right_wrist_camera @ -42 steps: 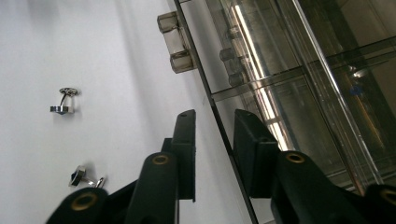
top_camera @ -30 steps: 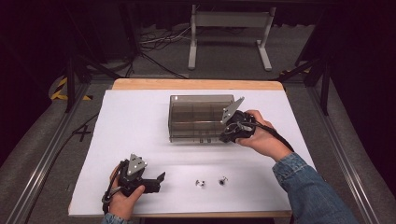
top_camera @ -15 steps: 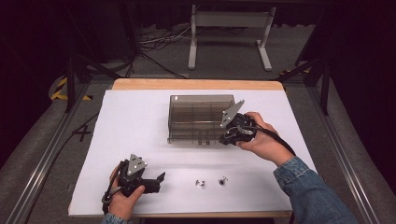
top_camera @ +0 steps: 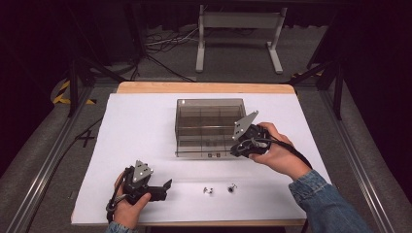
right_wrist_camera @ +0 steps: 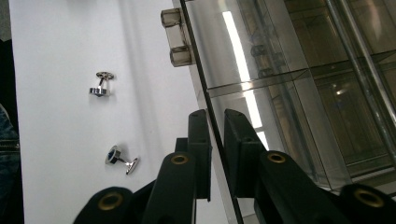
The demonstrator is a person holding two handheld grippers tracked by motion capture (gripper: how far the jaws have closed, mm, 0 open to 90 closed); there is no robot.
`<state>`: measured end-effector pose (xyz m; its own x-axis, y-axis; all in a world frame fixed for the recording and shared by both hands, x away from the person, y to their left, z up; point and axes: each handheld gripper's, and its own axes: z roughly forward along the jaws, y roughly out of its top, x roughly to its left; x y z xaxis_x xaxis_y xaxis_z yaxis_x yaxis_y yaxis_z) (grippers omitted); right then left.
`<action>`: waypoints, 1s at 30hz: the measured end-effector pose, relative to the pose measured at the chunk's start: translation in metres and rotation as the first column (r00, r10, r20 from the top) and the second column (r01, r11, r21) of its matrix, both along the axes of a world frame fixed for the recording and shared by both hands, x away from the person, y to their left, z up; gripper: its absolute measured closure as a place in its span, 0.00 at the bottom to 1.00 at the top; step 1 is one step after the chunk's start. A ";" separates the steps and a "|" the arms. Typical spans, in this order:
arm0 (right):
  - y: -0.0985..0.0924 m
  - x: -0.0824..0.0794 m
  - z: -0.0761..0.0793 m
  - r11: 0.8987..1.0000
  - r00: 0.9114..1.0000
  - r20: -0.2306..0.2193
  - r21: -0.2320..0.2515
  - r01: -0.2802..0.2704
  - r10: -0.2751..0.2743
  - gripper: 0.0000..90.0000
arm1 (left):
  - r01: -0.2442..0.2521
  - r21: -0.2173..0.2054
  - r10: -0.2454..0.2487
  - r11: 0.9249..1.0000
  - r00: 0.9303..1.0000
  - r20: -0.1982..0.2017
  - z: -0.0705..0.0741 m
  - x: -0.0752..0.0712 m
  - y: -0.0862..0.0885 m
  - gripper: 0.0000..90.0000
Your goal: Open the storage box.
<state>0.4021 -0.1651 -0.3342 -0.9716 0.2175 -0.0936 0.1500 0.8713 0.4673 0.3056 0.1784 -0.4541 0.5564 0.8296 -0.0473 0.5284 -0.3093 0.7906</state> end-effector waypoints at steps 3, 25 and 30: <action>0.000 -0.001 -0.003 1.000 1.000 0.011 0.000 -0.001 0.001 0.90 | 0.000 -0.001 0.000 1.000 1.000 0.001 0.000 0.000 0.000 0.00; 0.002 -0.009 -0.008 1.000 0.997 0.067 0.019 0.025 -0.026 0.82 | -0.001 0.000 0.001 1.000 1.000 -0.001 0.000 0.000 0.000 0.00; 0.000 -0.017 0.002 0.997 0.995 0.081 0.061 0.054 -0.058 0.75 | 0.004 0.000 -0.004 1.000 1.000 0.000 0.000 0.000 -0.001 0.00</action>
